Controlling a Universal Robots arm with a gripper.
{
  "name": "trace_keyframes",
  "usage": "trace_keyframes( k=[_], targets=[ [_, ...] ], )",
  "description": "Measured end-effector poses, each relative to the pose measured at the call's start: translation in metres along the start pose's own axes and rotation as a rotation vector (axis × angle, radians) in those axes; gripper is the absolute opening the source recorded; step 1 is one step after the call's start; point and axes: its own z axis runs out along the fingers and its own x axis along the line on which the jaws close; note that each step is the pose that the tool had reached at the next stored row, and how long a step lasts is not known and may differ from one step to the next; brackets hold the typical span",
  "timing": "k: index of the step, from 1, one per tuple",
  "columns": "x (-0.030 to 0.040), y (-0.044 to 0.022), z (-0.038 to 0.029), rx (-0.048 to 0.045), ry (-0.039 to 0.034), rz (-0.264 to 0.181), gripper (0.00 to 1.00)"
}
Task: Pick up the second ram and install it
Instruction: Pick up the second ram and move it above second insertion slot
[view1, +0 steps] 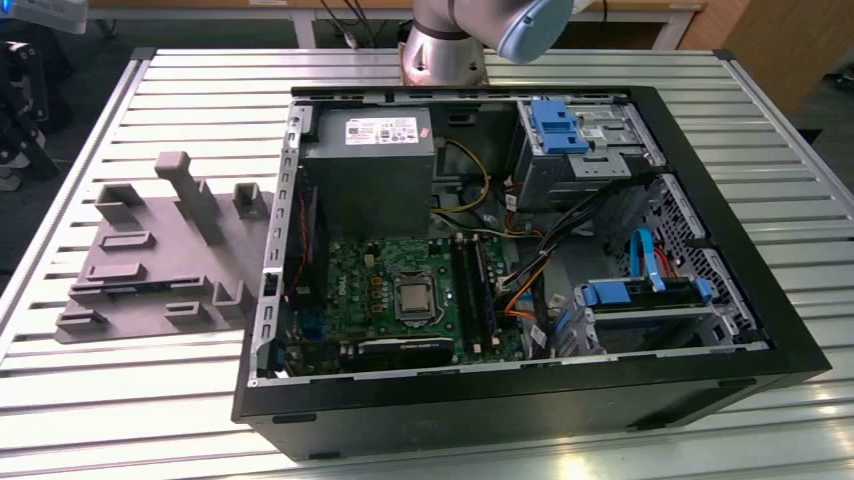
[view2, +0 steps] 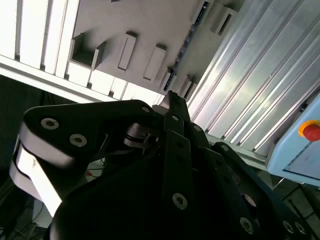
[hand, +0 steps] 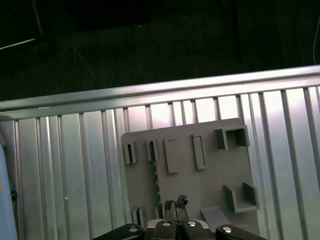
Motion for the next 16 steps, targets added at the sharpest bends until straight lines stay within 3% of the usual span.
trace_keyframes(
  k=[9, 16],
  targets=[
    [0.0000, -0.0001, 0.0039, 0.0015, 0.0068, -0.159, 0.11],
    [0.0000, -0.0002, 0.0040, 0.0017, 0.0070, -0.165, 0.11]
  ],
)
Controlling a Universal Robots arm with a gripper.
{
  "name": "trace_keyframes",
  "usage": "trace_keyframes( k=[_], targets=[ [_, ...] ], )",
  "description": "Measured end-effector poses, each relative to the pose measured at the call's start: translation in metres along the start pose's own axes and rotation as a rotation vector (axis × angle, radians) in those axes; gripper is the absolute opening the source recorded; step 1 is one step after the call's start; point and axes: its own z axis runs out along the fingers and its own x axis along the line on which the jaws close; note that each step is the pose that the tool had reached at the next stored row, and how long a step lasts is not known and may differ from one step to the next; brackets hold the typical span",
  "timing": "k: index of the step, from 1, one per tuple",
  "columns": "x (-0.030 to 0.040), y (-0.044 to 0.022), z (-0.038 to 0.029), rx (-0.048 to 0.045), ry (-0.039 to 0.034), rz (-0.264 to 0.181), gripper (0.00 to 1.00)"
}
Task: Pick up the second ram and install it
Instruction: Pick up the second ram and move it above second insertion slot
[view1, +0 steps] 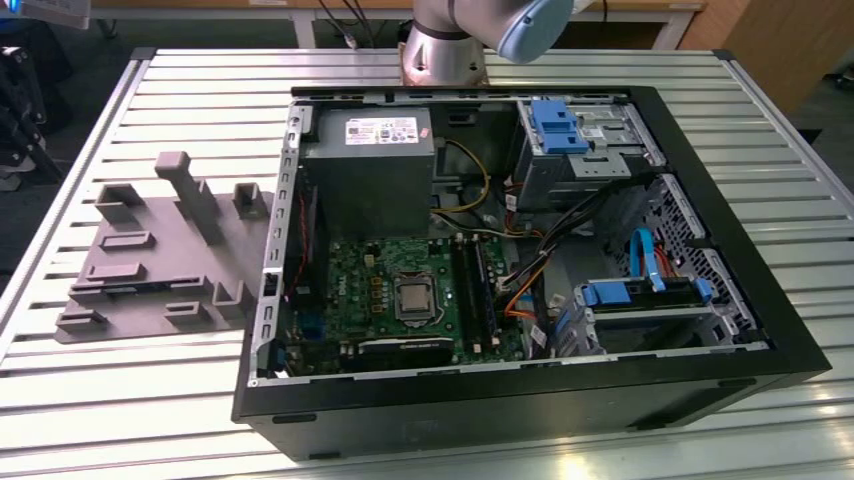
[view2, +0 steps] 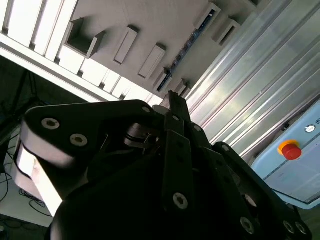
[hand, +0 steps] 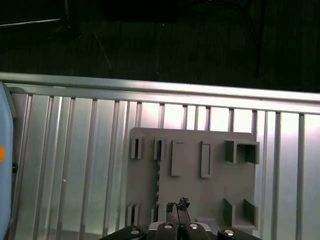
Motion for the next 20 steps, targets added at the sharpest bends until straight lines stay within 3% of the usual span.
trace_keyframes(
  k=[9, 11, 20],
  targets=[
    [0.0001, 0.0001, 0.0003, 0.0000, 0.0001, 0.000, 0.11],
    [0.0002, 0.0000, 0.0007, 0.0000, 0.0000, 0.000, 0.24],
    [0.0008, -0.0001, 0.0043, 0.0003, 0.0000, -0.002, 0.31]
  ],
)
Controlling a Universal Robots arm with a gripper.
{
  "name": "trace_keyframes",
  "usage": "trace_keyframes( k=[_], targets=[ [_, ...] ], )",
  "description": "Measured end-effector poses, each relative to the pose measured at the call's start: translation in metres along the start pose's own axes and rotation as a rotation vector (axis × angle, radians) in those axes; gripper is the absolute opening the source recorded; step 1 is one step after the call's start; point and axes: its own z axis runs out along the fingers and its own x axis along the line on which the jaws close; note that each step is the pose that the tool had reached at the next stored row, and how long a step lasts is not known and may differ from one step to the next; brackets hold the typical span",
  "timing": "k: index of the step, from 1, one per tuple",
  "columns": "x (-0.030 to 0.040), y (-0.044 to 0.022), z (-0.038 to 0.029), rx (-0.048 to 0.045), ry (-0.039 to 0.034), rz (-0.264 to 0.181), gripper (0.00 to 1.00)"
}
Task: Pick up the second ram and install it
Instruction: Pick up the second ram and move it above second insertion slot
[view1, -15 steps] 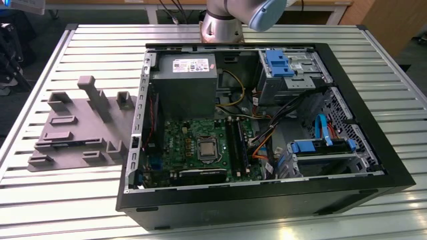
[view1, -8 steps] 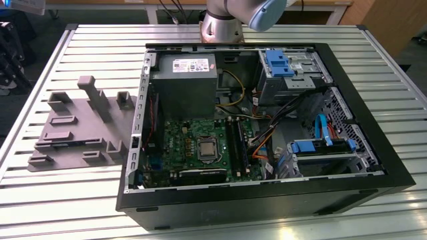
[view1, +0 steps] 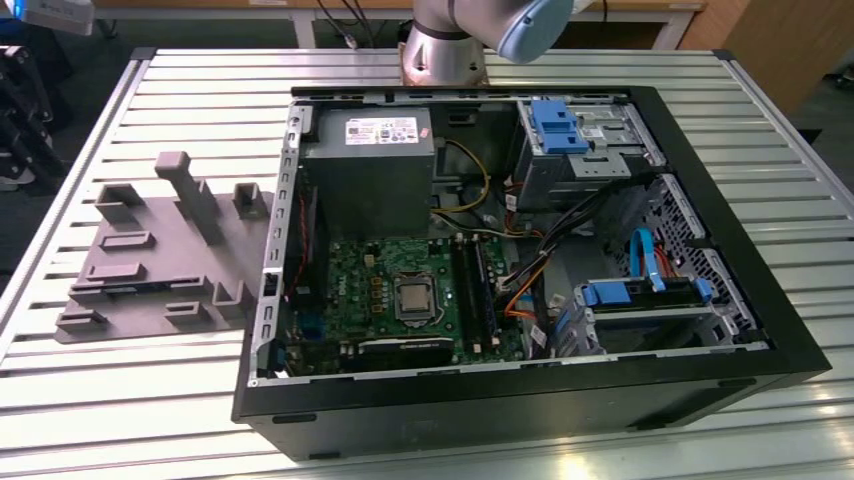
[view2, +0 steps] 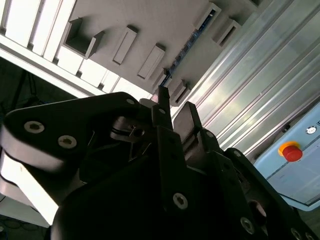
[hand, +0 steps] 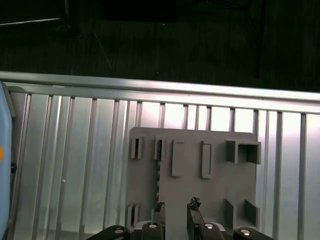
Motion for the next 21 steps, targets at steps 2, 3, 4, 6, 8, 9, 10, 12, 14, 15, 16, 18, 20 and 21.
trace_keyframes(
  k=[2, 3, 4, 6, 8, 9, 10, 12, 14, 15, 16, 18, 20, 21],
  targets=[
    [0.0004, -0.0001, 0.0015, 0.0000, 0.0001, -0.001, 0.31],
    [0.0006, -0.0001, 0.0024, 0.0000, 0.0001, -0.002, 0.31],
    [0.0007, -0.0001, 0.0035, 0.0000, 0.0002, -0.002, 0.33],
    [0.0011, -0.0002, 0.0057, 0.0000, 0.0003, -0.005, 0.39],
    [0.0013, -0.0003, 0.0083, 0.0000, 0.0005, -0.010, 0.39],
    [0.0013, -0.0004, 0.0093, 0.0001, 0.0008, -0.015, 0.39],
    [0.0014, -0.0009, 0.0099, -0.0002, 0.0017, -0.025, 0.39],
    [0.0015, -0.0016, 0.0118, -0.0001, 0.0021, -0.037, 0.39],
    [0.0023, -0.0017, 0.0143, 0.0001, 0.0020, -0.041, 0.39],
    [0.0023, -0.0017, 0.0158, 0.0003, 0.0021, -0.042, 0.39],
    [0.0026, -0.0018, 0.0178, 0.0008, 0.0020, -0.042, 0.39],
    [0.0038, -0.0019, 0.0207, 0.0011, -0.0003, -0.039, 0.39],
    [0.0037, -0.0019, 0.0234, 0.0010, -0.0027, -0.018, 0.39],
    [0.0037, -0.0019, 0.0248, 0.0010, -0.0034, -0.006, 0.39]
  ],
)
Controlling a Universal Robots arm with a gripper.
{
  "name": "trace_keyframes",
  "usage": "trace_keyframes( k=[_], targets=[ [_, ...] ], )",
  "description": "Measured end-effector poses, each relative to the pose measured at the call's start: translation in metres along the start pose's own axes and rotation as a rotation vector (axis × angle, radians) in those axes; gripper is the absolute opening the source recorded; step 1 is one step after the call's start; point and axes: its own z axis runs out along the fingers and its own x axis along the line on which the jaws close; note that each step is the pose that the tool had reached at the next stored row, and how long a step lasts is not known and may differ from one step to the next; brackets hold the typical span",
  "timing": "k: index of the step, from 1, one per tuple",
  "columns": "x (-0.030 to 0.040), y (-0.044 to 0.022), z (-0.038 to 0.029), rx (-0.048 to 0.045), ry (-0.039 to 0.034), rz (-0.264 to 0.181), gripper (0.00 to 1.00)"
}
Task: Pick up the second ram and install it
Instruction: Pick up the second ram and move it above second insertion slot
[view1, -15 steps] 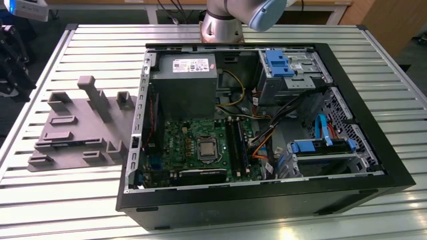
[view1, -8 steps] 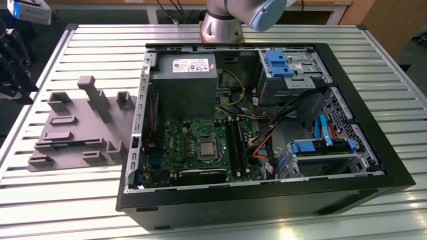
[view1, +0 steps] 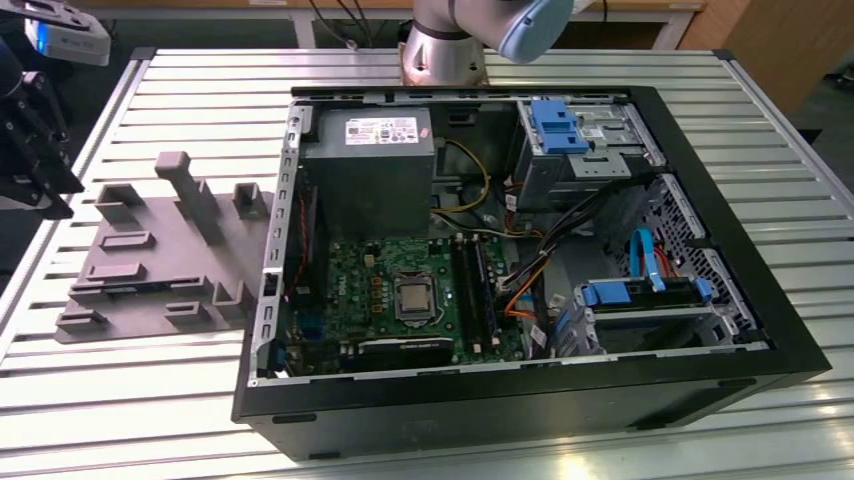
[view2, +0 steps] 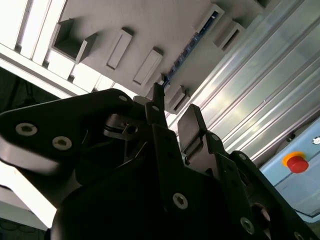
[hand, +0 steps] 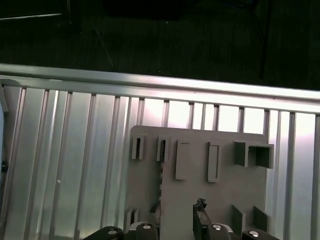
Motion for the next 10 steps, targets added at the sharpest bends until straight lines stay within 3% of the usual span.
trace_keyframes(
  k=[7, 10],
  targets=[
    [0.0034, -0.0002, 0.0092, 0.0025, -0.0042, 0.032, 0.39],
    [0.0037, -0.0003, 0.0104, 0.0030, -0.0110, 0.041, 0.39]
  ],
)
